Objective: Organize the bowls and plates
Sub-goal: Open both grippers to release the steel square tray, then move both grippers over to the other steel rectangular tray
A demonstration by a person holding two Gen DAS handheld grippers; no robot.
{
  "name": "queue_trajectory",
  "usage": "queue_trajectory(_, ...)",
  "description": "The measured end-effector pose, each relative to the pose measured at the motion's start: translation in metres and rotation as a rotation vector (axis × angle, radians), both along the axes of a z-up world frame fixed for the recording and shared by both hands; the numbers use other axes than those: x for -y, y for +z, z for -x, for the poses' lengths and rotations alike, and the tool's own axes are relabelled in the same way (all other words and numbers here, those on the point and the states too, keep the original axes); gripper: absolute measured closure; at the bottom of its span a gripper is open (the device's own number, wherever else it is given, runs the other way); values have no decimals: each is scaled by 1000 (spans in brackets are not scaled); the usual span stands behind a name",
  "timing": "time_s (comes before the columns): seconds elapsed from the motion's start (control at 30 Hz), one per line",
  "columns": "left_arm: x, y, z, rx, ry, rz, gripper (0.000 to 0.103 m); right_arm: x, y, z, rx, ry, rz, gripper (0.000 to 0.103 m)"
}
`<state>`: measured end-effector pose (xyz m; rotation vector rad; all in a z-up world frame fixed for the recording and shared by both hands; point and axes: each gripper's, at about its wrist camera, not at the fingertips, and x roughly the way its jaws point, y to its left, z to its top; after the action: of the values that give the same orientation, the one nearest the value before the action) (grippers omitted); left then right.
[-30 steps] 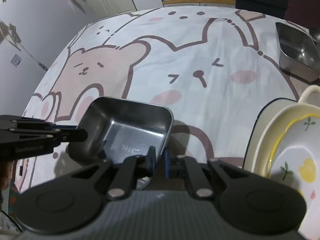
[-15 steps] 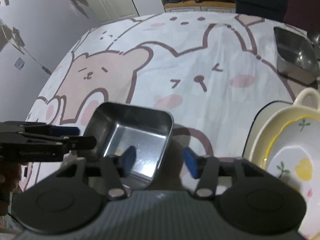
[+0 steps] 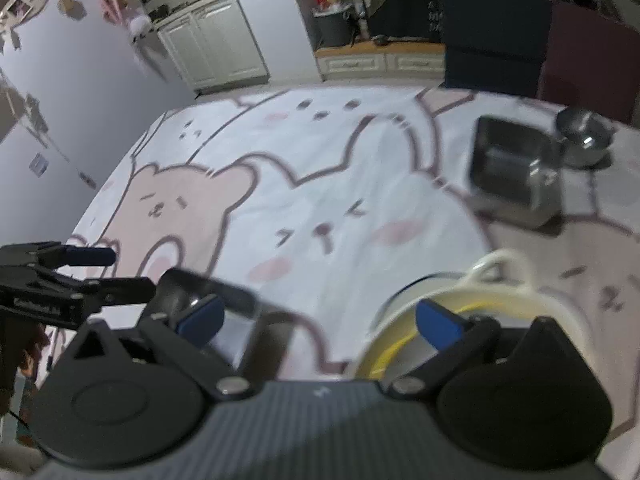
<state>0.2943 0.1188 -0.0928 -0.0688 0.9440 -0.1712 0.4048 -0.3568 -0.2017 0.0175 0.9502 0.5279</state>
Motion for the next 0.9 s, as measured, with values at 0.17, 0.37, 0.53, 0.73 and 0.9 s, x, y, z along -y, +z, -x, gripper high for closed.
queue_trajectory(0.17,46,10,-24,27,-49,39,0,47,17,-23,54,-42,11,0)
queue_trajectory(0.37,99,9,-57,41,-112,51,0,103,23,-64,89,-106,43,0)
queue_trajectory(0.53,131,2,-90,45,-144,64,0,139,11,-99,59,-194,23,0)
queue_trajectory(0.73,149,-12,-127,47,-147,69,0,171,-28,-137,-139,-392,-174,15)
queue_trajectory(0.9,149,-24,-147,38,-134,65,0,174,-67,-152,-313,-493,-333,30)
